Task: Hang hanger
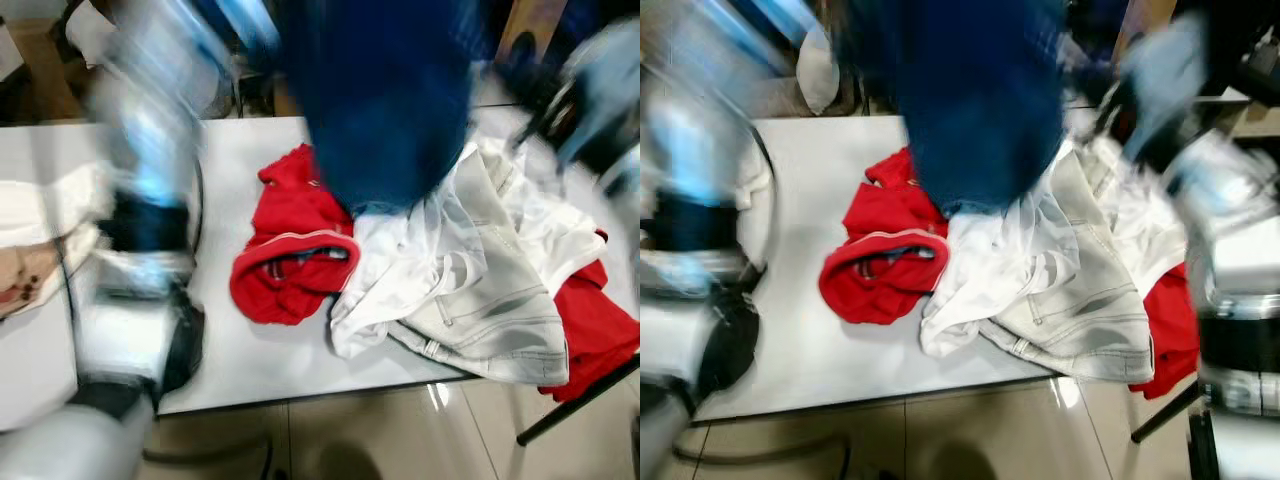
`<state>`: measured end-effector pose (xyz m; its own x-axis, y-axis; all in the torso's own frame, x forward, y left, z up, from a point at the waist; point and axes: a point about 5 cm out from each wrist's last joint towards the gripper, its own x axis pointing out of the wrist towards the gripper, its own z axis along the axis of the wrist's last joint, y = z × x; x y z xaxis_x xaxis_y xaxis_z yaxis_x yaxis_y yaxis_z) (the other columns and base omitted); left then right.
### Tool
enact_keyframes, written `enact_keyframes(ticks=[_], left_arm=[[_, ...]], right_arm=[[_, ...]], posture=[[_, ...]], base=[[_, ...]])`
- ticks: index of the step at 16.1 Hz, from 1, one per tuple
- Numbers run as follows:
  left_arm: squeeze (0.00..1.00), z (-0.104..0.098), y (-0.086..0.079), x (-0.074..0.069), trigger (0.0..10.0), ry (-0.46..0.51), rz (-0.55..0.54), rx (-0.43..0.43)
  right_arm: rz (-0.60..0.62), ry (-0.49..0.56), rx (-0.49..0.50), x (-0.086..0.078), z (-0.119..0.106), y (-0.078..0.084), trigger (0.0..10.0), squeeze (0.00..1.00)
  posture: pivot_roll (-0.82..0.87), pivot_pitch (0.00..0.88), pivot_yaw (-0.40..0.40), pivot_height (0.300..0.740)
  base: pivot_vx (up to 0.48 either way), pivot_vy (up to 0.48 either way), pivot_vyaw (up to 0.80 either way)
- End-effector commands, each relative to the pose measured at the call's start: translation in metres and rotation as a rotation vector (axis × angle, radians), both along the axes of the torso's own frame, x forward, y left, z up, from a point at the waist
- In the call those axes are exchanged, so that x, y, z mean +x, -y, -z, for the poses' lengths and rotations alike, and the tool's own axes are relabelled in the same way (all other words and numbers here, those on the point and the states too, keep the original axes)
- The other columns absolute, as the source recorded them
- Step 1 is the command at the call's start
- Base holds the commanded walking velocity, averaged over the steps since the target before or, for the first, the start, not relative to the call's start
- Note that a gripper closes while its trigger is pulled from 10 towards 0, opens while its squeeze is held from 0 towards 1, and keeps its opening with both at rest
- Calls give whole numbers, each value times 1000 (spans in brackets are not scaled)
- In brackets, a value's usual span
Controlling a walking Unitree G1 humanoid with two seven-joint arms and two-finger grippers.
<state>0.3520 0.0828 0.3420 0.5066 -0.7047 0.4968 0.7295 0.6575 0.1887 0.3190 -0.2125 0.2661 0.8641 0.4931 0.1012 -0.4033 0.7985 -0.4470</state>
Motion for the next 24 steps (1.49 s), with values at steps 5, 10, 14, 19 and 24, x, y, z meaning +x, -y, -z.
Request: enact_keyframes(ticks=[5, 10, 14, 19, 24], left_arm=[[0, 153, 7, 21, 10000, -309, -247, 432], [0, 176, -37, 39, 10000, -349, -514, 635], [0, 184, -52, 40, 10000, -419, -519, 593], [1000, 168, -51, 17, 10000, -393, -118, 526], [1000, 124, -98, -27, 10000, -397, 91, 558]], right_arm=[[-244, -151, -120, -54, 34, -3, 10000, 0], [-391, -323, -262, -94, 28, 13, 10000, 0], [-409, -242, -178, -115, -17, 25, 10000, 0], [-341, -87, -20, -108, -40, 25, 10000, 0], [-189, -181, 96, -92, -16, 16, 10000, 0]], posture=[[-190, 0, 46, 740], [-188, 0, 52, 740], [-199, 0, 62, 740], [-193, 0, 70, 740], [-166, 0, 76, 740]], base=[[0, 0, 0], [0, 0, 0], [0, 0, 0], [0, 0, 0], [0, 0, 0]])
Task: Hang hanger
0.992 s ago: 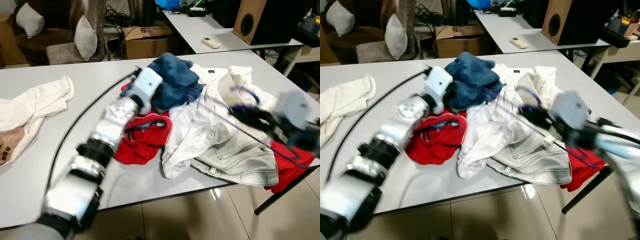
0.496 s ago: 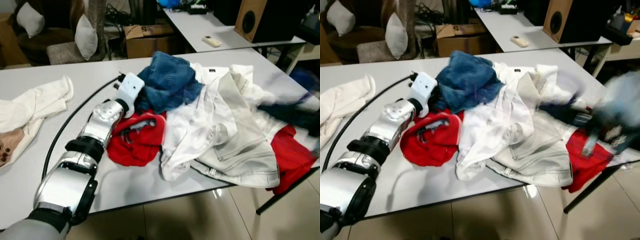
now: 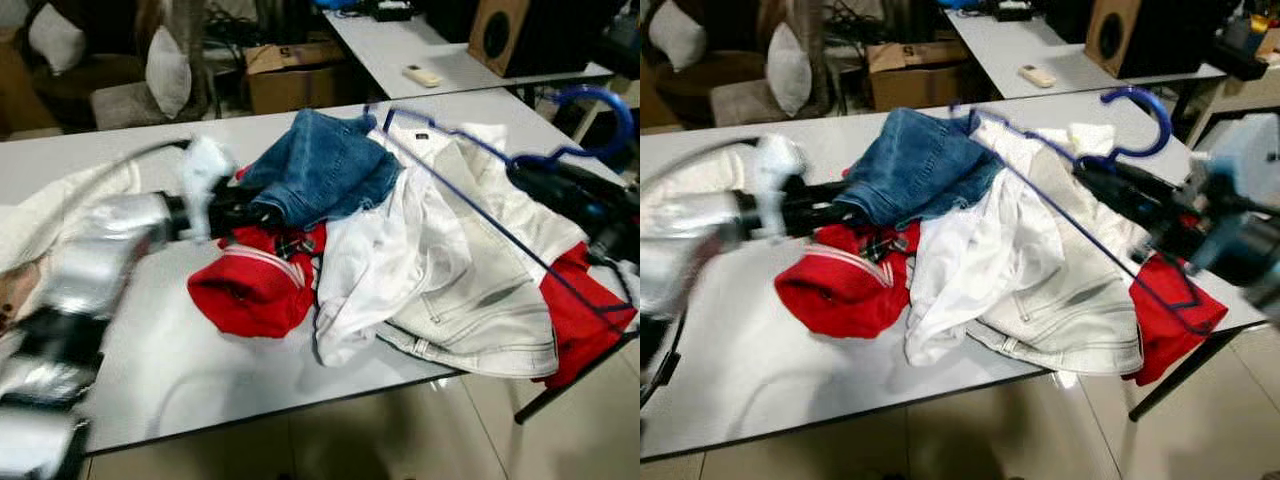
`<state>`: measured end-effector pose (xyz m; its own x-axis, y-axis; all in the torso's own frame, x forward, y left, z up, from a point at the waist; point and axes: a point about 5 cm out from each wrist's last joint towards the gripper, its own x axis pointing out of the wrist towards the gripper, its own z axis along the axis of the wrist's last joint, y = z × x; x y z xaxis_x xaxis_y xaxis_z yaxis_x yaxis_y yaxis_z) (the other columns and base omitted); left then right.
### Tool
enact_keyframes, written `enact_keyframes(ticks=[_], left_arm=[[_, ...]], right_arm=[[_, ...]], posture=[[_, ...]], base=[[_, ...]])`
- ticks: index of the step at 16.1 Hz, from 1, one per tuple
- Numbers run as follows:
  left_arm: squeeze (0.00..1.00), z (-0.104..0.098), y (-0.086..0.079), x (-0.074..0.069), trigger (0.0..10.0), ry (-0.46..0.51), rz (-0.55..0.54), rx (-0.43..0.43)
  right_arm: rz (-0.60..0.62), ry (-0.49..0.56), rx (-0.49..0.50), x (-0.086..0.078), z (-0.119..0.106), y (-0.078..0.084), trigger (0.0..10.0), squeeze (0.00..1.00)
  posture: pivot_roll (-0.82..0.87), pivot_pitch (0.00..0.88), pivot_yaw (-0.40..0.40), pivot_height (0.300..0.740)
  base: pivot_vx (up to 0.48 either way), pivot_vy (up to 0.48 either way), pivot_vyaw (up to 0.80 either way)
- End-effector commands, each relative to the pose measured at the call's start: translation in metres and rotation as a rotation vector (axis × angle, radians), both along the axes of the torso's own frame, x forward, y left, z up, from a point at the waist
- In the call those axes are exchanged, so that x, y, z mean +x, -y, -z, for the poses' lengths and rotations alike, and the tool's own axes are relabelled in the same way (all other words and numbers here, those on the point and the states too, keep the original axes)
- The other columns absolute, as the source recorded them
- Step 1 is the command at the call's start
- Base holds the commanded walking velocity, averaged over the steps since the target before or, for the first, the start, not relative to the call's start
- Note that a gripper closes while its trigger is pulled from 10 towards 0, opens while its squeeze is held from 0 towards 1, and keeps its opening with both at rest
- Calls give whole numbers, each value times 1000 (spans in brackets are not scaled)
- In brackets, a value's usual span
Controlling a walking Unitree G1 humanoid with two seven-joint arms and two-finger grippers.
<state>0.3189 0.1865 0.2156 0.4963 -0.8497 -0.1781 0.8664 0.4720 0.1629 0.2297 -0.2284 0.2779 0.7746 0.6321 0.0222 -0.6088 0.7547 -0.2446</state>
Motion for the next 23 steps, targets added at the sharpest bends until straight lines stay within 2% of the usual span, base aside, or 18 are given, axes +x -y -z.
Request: enact_keyframes(ticks=[1, 2, 3, 4, 5, 6, 7, 9, 10, 11, 12, 13, 14, 15, 18, 19, 20, 23], left_arm=[[1000, -17, -7, -12, 10000, -9, 46, -42], [1000, -30, -11, -25, 10000, -18, 56, -94], [1000, -33, -9, -32, 10000, -31, 84, -108], [1000, -35, -2, -43, 10000, -52, 140, -89], [1000, -32, 1, -49, 10000, -50, 153, -55], [1000, -33, 1, -50, 10000, -42, 143, -66], [1000, -41, -2, -49, 10000, -15, 100, -161], [1000, -51, 1, -50, 10000, 24, 82, -244], [1000, -57, 2, -42, 10000, 83, -21, -319], [1000, -56, 2, -36, 10000, 103, -97, -335], [882, -42, 8, -21, 10000, 174, -305, -337], [204, -37, 9, -19, 10000, 192, -351, -341], [0, -23, 9, -16, 10000, 206, -455, -296], [0, -14, 12, -19, 10000, 217, -496, -251], [0, -8, 21, -28, 10000, 166, -560, -308], [0, -2, 26, -28, 10000, 178, -571, -277], [0, 4, 29, -27, 10000, 194, -585, -237], [0, 11, 27, -27, 10000, 197, -636, -213]], right_arm=[[6, -9, 41, 0, -1, -7, 10000, 0], [10, -13, 85, 0, 2, -15, 10000, 0], [15, -3, 94, 1, 3, -19, 10000, 0], [28, 8, 101, 1, 4, -24, 10000, 0], [82, 59, 129, 5, 0, -25, 10000, 0], [112, 73, 170, 7, -2, -26, 10000, 0], [155, 101, 240, 9, -8, -26, 10000, 0], [172, 98, 259, 10, -8, -28, 10000, 0], [178, 89, 268, 10, -5, -32, 10000, 0], [183, 84, 278, 11, -3, -34, 10000, 0], [239, 85, 315, 13, 6, -43, 10000, 0], [266, 87, 325, 14, 9, -46, 10000, 0], [299, 82, 325, 15, 15, -55, 10000, 0], [340, 74, 325, 15, 21, -60, 10000, 0], [425, 77, 309, 15, 30, -67, 10000, 0], [470, 90, 300, 17, 30, -68, 10000, 0], [466, 114, 290, 18, 29, -72, 10000, 0], [411, 97, 279, 15, 34, -80, 10000, 0]], posture=[[-153, 0, 80, 740], [-151, 0, 80, 740], [-146, 0, 83, 740], [-145, 0, 84, 740], [-144, 0, 89, 740], [-146, 0, 92, 740], [-142, 0, 92, 740], [-140, 0, 97, 740], [-140, 0, 103, 740], [-140, 0, 103, 740], [-138, 0, 106, 740], [-142, 0, 112, 740], [-145, 0, 116, 740], [-147, 0, 121, 740], [-150, 0, 123, 740], [-150, 0, 120, 740], [-152, 0, 118, 740], [-145, 0, 109, 740]], base=[[0, 0, 0], [0, 0, 0], [0, 0, 0], [0, 0, 0], [0, 0, 0], [0, 0, 0], [0, 0, 0], [0, 0, 0], [0, 0, 0], [0, 0, 0], [0, 0, 0], [0, 0, 0], [0, 0, 0], [0, 0, 0], [0, 187, 0], [0, 326, 0], [0, 379, 0], [0, 401, 0]])
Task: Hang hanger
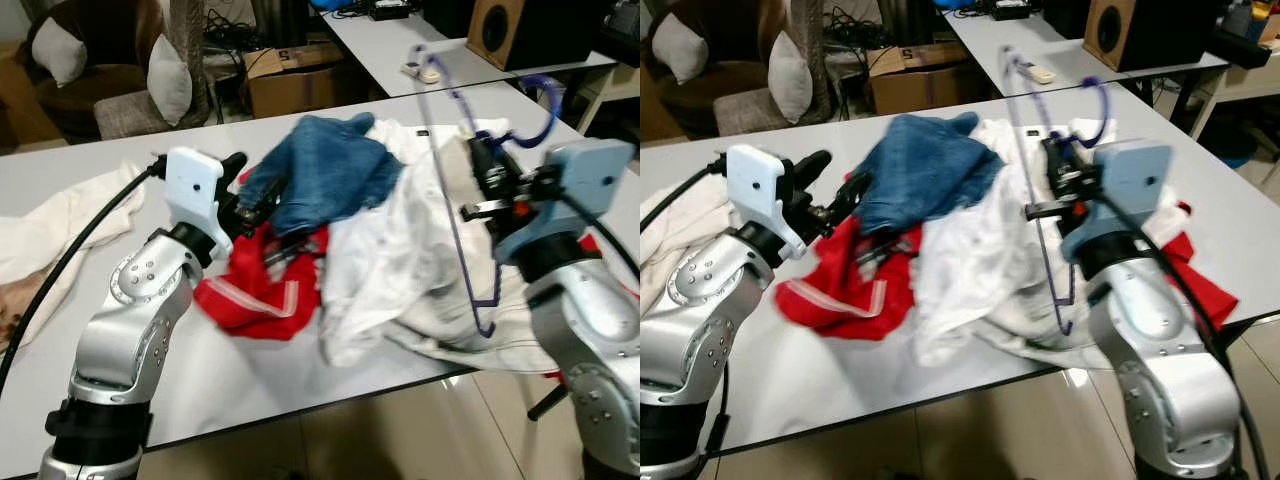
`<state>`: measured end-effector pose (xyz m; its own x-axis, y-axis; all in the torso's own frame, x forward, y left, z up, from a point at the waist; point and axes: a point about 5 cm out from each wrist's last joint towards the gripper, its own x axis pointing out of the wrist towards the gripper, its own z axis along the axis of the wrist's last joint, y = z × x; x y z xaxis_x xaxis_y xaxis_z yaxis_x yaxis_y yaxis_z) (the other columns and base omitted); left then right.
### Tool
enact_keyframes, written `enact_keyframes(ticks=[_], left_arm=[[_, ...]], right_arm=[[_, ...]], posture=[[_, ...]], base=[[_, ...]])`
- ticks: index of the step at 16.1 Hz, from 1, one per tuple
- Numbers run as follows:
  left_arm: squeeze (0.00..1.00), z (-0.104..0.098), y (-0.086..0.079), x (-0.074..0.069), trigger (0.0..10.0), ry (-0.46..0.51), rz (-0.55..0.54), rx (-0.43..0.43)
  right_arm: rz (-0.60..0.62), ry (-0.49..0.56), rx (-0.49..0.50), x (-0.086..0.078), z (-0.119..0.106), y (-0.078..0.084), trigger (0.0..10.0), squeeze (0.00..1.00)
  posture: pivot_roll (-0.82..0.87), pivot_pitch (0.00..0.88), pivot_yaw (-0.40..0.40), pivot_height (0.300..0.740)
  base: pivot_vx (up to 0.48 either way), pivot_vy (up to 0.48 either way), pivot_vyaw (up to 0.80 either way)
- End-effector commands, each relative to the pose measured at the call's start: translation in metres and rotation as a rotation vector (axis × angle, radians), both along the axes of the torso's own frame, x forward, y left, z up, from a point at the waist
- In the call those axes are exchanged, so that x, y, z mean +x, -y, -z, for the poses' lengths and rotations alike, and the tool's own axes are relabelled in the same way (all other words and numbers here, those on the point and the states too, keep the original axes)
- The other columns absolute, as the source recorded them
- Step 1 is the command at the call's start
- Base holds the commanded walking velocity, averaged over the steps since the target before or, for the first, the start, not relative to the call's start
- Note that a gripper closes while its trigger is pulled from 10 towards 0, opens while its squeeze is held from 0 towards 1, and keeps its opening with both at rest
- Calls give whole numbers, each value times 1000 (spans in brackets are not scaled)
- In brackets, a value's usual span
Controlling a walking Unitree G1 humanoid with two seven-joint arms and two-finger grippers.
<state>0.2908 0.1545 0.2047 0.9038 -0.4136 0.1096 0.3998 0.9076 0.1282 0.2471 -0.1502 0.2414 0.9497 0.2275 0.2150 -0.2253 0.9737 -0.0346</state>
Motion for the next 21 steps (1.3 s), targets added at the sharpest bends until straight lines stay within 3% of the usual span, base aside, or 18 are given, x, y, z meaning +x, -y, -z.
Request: enact_keyframes(ticks=[1, 3, 8, 12, 21], left_arm=[[0, 1, -7, 0, 10000, -7, -37, 18], [0, 0, -7, -1, 10000, -6, -44, 23], [0, -2, -8, 1, 10000, 9, -59, 32], [0, -2, -9, 2, 10000, 8, -65, 43], [0, 2, -10, 3, 10000, 5, -68, 66]], right_arm=[[-17, 12, -4, -2, -1, -4, 10000, 0], [-51, 9, -86, -2, -1, -8, 10000, 0], [-51, 25, -22, 2, 0, -13, 10000, 0], [-48, 10, -61, 2, 5, -14, 10000, 0], [-40, 0, 2, 1, 12, -8, 10000, 0]], posture=[[-142, 0, 107, 740], [-125, 0, 95, 740], [-120, 0, 98, 740], [-120, 0, 95, 740], [-123, 0, 98, 740]], base=[[0, 398, 0], [0, 399, 0], [0, 398, 0], [0, 398, 0], [0, 400, 0]])
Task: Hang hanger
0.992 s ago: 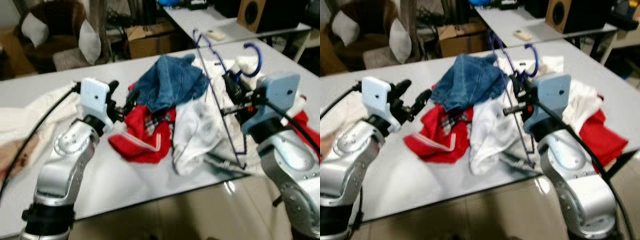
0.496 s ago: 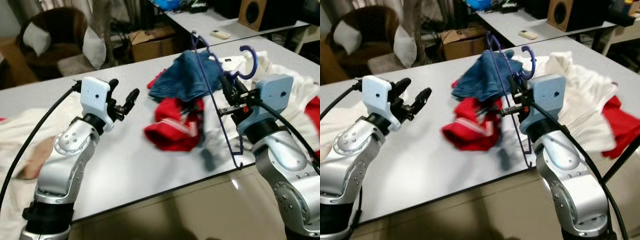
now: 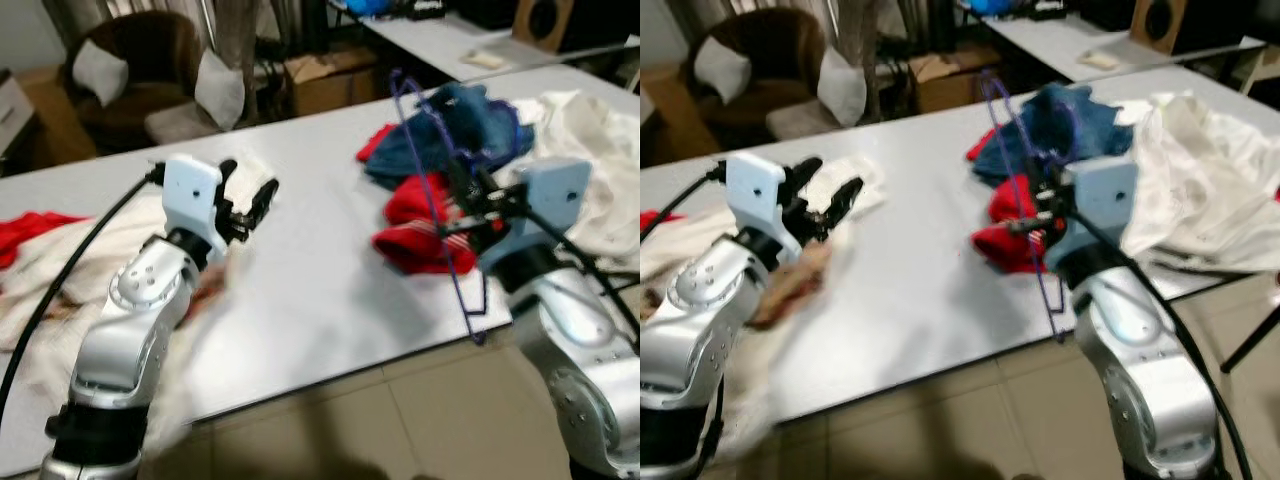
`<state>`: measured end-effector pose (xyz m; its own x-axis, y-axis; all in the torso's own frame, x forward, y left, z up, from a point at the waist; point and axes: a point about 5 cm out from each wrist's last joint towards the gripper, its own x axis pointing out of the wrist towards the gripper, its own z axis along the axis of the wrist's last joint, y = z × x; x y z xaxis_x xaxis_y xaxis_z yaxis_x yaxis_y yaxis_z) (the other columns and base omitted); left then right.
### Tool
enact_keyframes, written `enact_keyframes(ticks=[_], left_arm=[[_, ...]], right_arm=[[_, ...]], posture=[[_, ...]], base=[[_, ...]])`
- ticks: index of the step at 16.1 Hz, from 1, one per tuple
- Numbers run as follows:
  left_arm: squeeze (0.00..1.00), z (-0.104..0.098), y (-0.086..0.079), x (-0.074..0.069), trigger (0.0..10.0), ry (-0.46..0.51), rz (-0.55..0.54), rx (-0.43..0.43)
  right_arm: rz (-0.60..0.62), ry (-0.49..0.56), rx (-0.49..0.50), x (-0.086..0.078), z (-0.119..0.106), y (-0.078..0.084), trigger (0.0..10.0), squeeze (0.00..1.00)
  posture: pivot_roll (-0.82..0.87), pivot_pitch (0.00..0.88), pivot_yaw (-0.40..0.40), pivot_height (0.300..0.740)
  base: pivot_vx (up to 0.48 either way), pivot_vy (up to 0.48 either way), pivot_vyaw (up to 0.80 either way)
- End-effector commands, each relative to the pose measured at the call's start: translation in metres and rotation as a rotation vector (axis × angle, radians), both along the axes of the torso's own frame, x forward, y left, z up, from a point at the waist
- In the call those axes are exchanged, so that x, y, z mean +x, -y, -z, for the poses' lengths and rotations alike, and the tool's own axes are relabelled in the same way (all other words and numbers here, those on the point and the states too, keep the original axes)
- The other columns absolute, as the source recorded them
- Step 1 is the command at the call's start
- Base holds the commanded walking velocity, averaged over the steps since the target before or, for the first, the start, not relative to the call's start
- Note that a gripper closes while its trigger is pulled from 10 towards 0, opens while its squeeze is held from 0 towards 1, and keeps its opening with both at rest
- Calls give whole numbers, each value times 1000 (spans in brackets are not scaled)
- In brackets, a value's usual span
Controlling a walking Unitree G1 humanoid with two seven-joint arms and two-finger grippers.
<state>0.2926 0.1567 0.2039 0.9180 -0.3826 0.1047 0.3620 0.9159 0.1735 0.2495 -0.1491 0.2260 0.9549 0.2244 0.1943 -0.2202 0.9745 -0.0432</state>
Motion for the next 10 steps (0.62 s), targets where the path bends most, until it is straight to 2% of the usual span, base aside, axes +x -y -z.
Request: enact_keyframes(ticks=[1, 6, 7, 8, 10], left_arm=[[0, 1, -9, 2, 10000, -8, -27, 26], [0, 3, -7, 6, 10000, -12, -17, 35], [0, 3, -6, 7, 10000, -11, -15, 30], [0, 4, -5, 8, 10000, -8, -14, 30], [0, 6, -2, 11, 10000, -8, -9, 41]], right_arm=[[-29, 14, 29, -2, -2, -5, 10000, 0], [17, -41, 42, -5, 12, 1, 10000, 0], [25, -84, 48, -6, 20, 3, 10000, 0], [33, -107, 76, -7, 25, 5, 10000, 0], [49, -113, 109, -7, 29, 10, 10000, 0]], posture=[[-125, 0, 104, 740], [-134, 0, 113, 740], [-135, 0, 113, 740], [-138, 0, 112, 740], [-142, 0, 112, 740]], base=[[0, 401, 0], [0, 383, 0], [0, 0, 0], [0, 0, -800], [0, -480, -800]])
